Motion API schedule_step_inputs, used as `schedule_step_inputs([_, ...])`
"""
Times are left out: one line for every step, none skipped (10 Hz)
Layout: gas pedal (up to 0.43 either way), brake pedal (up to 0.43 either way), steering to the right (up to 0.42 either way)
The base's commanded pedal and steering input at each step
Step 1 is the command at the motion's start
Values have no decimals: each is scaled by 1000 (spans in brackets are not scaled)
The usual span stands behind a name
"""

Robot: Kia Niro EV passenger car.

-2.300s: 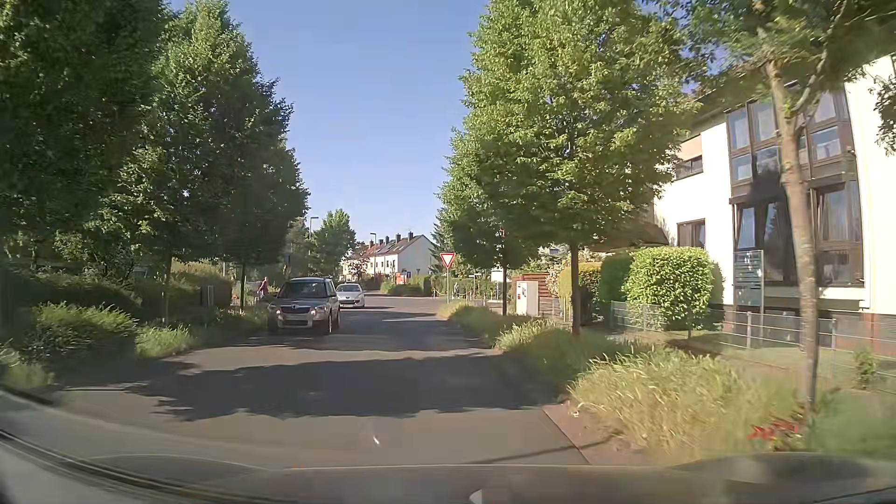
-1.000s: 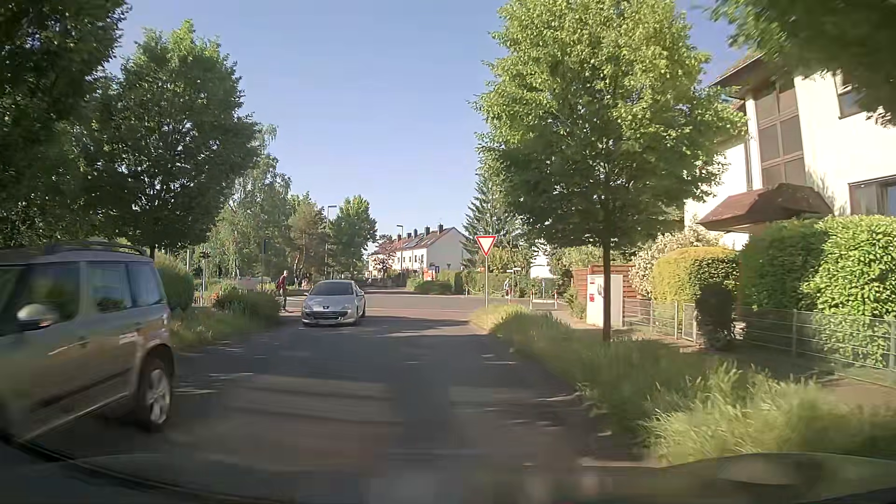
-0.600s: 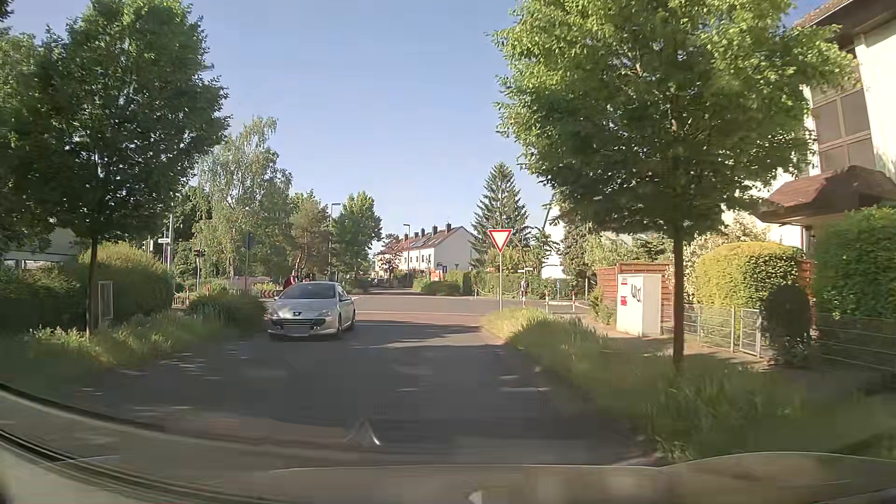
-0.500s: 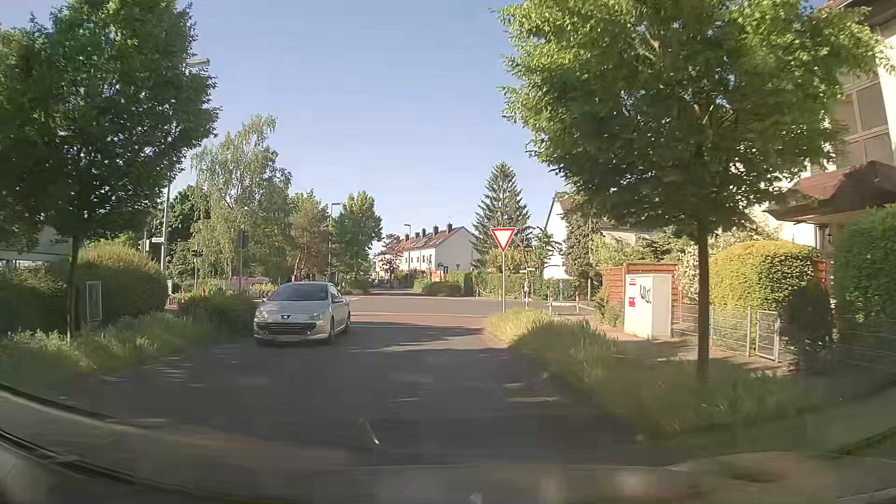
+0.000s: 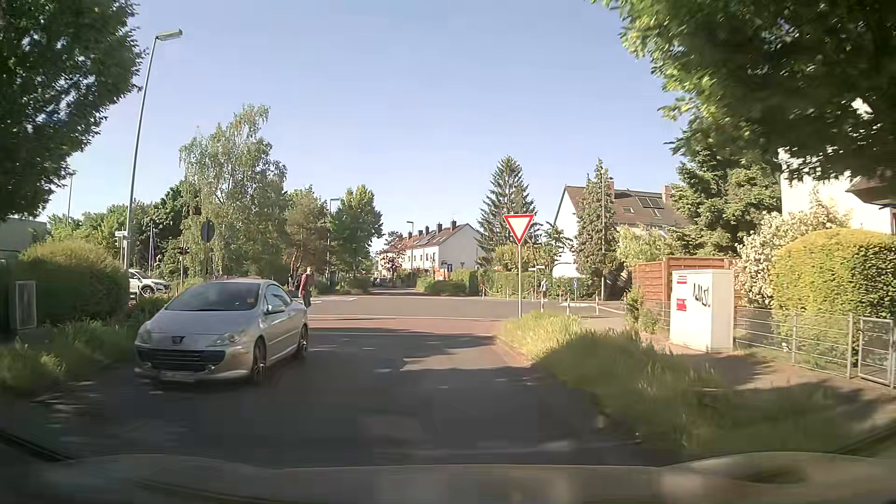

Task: Follow the waypoints while adhering to traffic rules and regulations

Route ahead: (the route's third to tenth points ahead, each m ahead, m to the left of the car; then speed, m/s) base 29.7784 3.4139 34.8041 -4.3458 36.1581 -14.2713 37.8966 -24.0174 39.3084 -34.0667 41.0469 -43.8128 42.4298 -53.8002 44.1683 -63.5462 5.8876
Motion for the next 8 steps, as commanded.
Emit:
schedule_step_inputs([0, 220, -10])
schedule_step_inputs([0, 226, -10])
schedule_step_inputs([0, 226, -10])
schedule_step_inputs([0, 232, -10])
schedule_step_inputs([0, 232, -10])
schedule_step_inputs([0, 232, -10])
schedule_step_inputs([0, 238, -11])
schedule_step_inputs([0, 238, -12])
